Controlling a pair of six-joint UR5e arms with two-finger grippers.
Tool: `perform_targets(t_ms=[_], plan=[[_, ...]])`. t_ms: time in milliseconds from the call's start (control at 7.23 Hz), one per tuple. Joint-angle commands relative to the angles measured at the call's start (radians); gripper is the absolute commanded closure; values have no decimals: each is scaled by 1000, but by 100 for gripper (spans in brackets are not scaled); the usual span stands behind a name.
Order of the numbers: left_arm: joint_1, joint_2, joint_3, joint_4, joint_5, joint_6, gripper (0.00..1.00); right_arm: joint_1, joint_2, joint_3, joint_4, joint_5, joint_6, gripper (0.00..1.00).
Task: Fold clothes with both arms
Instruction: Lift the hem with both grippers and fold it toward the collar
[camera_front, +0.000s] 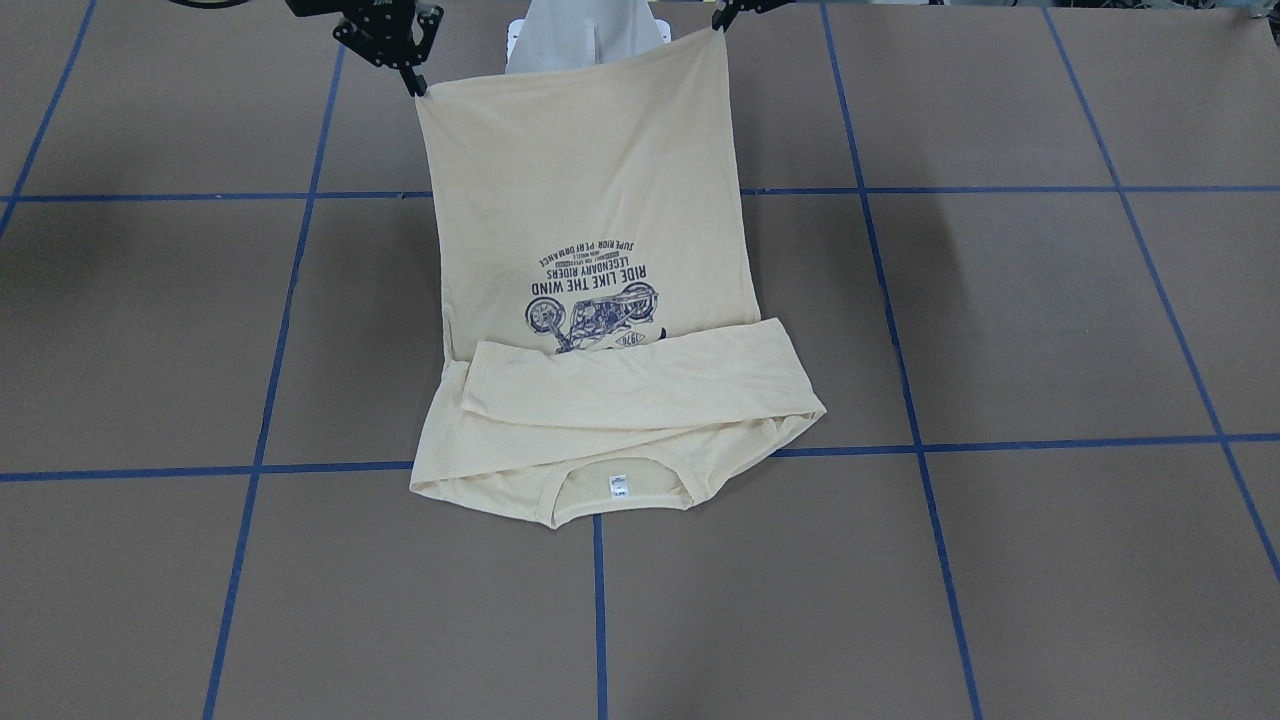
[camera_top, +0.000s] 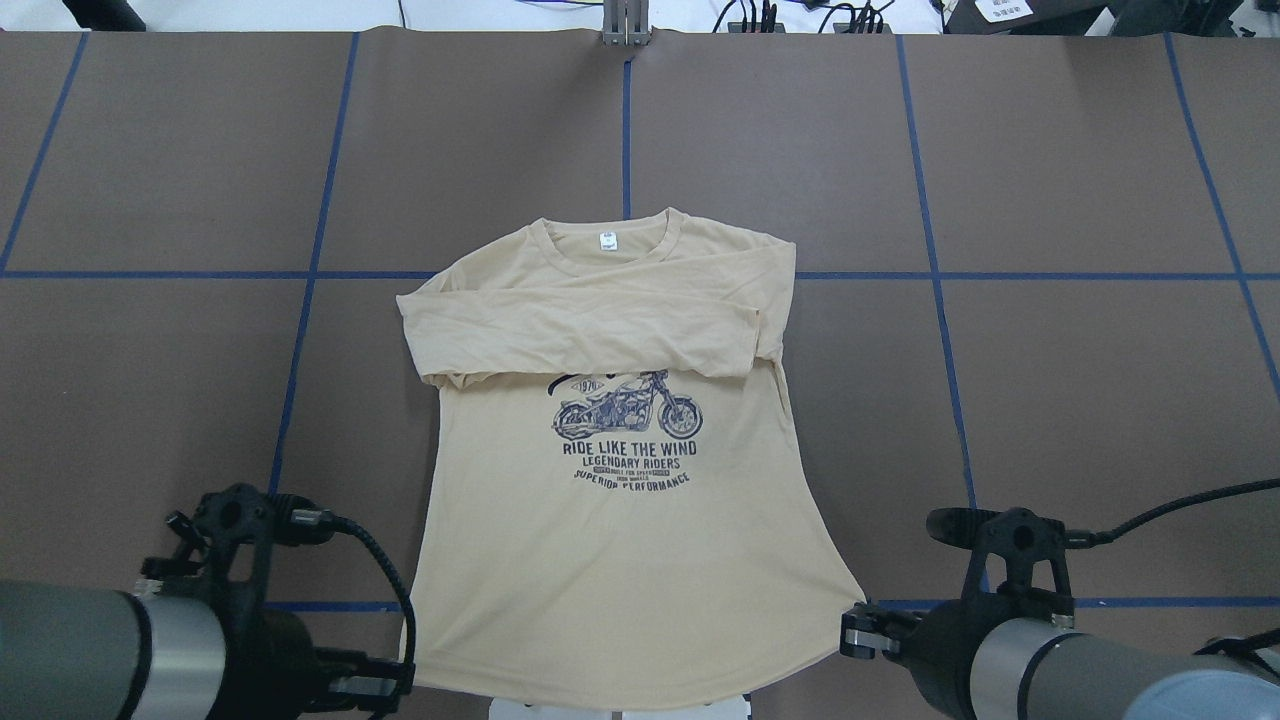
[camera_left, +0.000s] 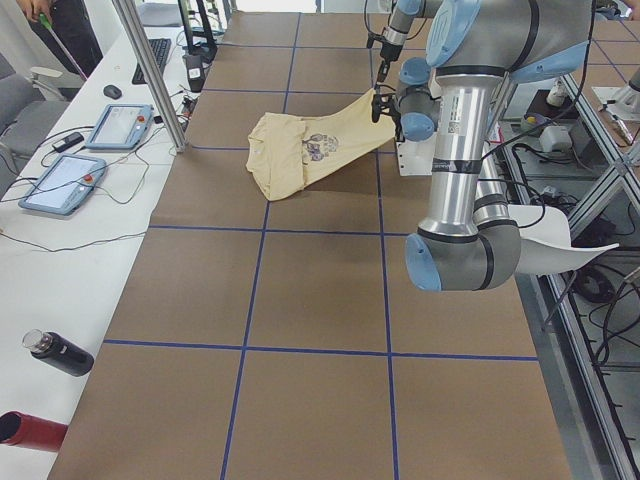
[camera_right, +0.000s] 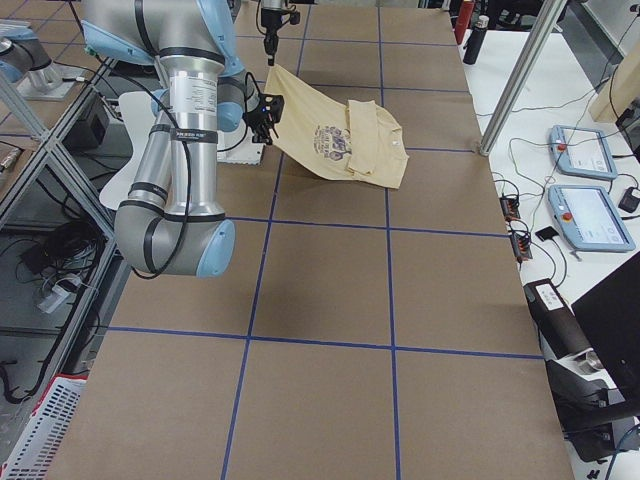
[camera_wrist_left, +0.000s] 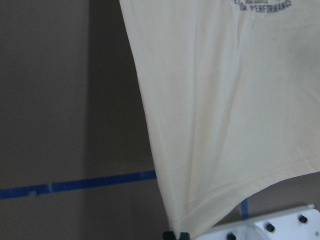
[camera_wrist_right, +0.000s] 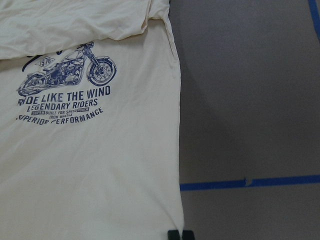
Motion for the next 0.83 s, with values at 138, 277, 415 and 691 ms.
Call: perform_targets(t_ms=[138, 277, 415, 691], plan=[[-26, -26, 71, 70, 18, 0, 100, 87, 101, -53, -50, 0, -1, 100], [-78, -69, 147, 70, 53, 1, 100, 202, 298, -246, -53, 9, -29, 100], [-138, -110, 231, 69, 60, 12, 100, 282, 399, -378, -43, 3, -82, 100], [-279, -176, 325, 64, 60, 104, 100, 400, 423, -438, -38, 3, -118, 100]])
